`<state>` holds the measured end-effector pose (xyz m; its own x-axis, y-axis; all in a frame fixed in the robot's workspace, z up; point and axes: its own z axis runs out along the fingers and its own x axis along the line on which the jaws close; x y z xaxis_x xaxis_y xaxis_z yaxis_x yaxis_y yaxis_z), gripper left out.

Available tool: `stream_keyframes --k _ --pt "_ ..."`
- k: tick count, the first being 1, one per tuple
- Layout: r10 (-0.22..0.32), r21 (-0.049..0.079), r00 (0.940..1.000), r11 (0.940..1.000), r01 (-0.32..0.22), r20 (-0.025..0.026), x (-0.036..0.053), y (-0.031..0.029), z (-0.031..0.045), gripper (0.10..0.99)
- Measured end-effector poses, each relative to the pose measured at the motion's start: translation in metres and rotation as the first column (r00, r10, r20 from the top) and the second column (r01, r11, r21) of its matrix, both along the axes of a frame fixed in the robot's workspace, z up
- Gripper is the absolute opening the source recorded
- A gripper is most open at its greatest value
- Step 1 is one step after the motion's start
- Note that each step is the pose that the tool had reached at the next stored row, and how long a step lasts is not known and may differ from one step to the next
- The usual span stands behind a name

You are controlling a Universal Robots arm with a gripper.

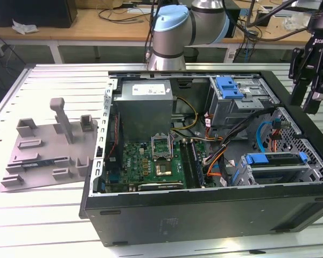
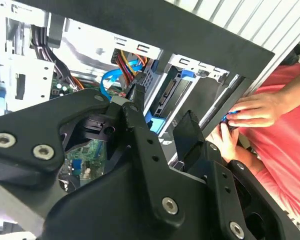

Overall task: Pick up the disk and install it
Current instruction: 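Insert the first disk wire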

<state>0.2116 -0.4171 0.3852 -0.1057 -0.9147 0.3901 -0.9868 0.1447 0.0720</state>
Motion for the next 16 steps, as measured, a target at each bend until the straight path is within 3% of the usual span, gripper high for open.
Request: stream_keyframes --k 3,4,5,6,8,16 --pt "-0.013 0.0 0.9996 0.9999 0.013 0.0236 0.0 0.0011 0.0 0.506" --pt "-0.019 0.0 0.9991 0.9998 0.019 0.0366 0.0 0.0014 0.0 0.506" --pt "-0.029 0.001 0.998 0.9996 0.029 0.0563 0.0 0.0017 -0.0004 0.506" --pt "-0.043 0.001 0.9965 0.9991 0.043 0.0711 0.0001 0.0021 -0.0009 0.506" --pt "-0.061 0.001 0.9953 0.9982 0.061 0.0761 0.0 0.0022 -0.0026 0.506" --pt "-0.123 -0.003 0.9894 0.9923 0.124 0.077 -0.0021 0.0022 -0.0132 0.506"
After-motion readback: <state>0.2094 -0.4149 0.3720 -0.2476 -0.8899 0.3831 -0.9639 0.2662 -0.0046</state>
